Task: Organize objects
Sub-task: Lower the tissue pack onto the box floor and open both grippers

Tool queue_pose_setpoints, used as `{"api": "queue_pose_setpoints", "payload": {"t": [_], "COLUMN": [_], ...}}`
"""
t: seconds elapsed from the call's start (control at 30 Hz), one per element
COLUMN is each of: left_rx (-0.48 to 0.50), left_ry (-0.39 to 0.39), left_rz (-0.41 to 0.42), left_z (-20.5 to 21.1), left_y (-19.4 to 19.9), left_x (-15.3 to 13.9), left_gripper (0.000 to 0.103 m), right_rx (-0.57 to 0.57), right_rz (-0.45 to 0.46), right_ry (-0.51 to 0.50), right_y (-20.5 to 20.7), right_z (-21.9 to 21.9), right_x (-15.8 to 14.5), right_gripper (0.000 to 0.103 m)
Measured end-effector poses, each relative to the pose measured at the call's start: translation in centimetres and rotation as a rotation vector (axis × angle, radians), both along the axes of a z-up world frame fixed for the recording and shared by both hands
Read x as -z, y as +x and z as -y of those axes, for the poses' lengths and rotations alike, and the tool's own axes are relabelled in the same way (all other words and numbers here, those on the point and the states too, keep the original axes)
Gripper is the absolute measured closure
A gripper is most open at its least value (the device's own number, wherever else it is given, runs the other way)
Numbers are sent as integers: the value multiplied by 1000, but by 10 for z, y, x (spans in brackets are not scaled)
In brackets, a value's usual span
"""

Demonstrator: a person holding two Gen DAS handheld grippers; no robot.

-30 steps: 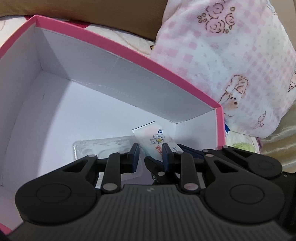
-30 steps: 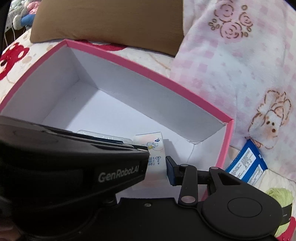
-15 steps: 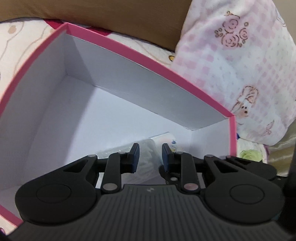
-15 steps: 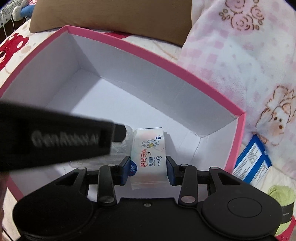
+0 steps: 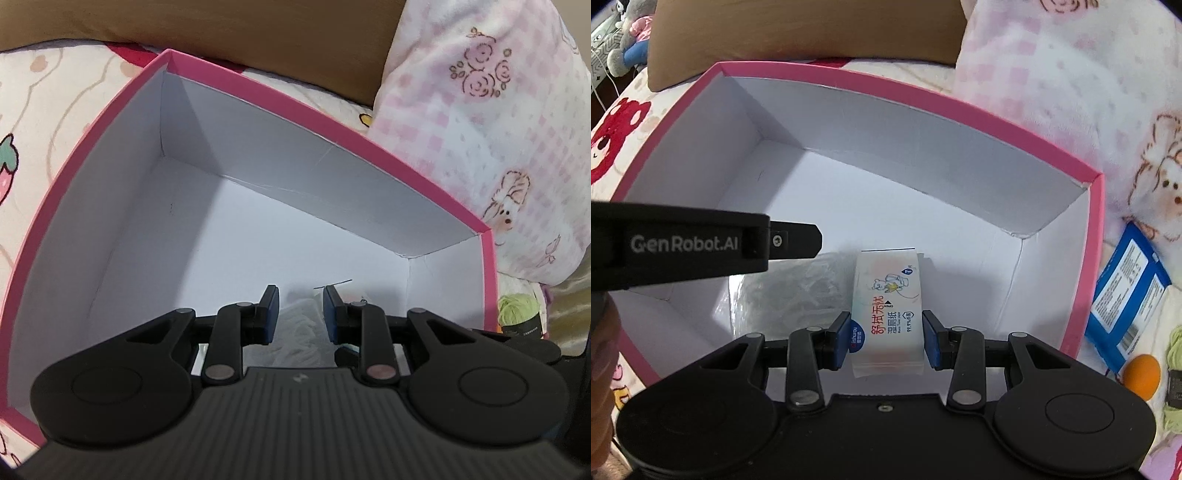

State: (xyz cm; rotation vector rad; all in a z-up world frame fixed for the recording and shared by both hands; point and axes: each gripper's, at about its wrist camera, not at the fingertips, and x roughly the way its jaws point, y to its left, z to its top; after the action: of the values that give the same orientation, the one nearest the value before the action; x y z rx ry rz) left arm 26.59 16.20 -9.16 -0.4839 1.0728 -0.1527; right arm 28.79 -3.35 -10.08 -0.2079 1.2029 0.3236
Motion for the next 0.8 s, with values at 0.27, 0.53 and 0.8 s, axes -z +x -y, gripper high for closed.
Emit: {"api": "queue_pose_setpoints", "payload": {"t": [0.27,0.53,0.8], "left_rx": [21,21,18], "left_ry": [4,10,21], "left_rz": [-5,0,-18], "left_z": [12,17,23], "left_y": [-2,-8,-16], "left_x": [6,9,4], "left_gripper": [78,78,78], "right_rx": [-59,-160,-196], "right_rz": [34,93,123], "right_ry": [4,44,135], "right_y": [3,-11,-34], "right_z": [5,15,37], "right_x": [4,-14,-47], "right_gripper": [58,53,53]}}
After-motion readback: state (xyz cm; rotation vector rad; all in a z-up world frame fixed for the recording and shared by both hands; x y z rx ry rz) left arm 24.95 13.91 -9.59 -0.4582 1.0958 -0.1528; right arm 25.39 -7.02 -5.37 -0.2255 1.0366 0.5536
